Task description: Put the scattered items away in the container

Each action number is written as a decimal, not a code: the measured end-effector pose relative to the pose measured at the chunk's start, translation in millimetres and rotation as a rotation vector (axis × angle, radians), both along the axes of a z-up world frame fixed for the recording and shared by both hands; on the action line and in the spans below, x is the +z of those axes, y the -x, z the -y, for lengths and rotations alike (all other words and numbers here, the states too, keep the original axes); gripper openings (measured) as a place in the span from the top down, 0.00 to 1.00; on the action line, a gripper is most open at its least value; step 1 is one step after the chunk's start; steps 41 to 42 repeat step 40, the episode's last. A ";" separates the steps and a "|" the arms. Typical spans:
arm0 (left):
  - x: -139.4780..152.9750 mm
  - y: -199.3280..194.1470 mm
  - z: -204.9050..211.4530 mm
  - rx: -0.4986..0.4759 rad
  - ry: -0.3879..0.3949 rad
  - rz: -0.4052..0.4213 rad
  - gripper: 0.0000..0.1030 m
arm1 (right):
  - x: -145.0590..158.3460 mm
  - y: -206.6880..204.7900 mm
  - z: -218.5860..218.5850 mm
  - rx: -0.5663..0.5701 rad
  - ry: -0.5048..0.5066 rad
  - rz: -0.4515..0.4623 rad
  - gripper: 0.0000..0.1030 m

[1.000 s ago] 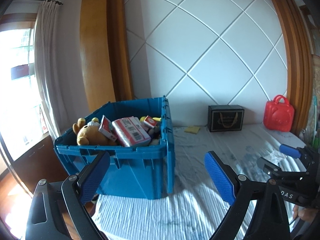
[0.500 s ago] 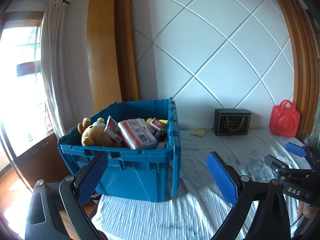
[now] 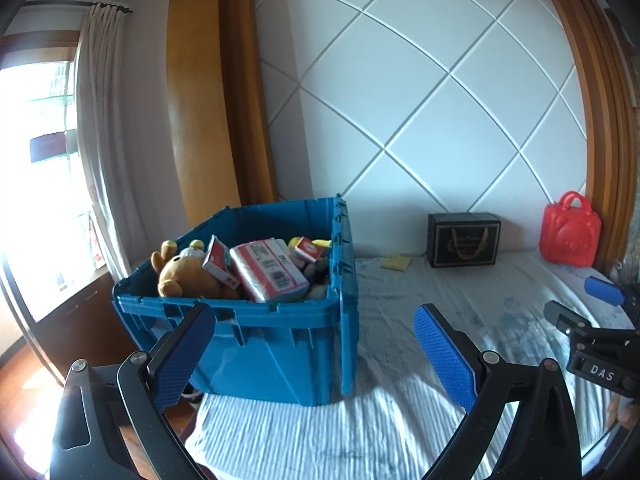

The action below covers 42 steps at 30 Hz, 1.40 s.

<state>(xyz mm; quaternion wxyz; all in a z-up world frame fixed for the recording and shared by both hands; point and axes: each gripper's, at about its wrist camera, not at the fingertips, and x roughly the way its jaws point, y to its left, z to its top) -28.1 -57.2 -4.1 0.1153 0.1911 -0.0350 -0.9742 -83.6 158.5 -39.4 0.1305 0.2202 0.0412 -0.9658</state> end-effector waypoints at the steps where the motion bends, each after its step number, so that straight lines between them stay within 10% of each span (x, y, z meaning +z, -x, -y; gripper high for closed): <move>1: -0.9 0.9 -1.1 -0.002 0.003 0.005 0.02 | -0.7 -0.6 -1.8 -0.005 0.000 0.001 0.21; 42: -3.9 -18.2 10.5 -0.002 -0.054 -0.040 0.01 | -3.0 -17.2 -5.8 -0.024 -0.011 0.009 0.21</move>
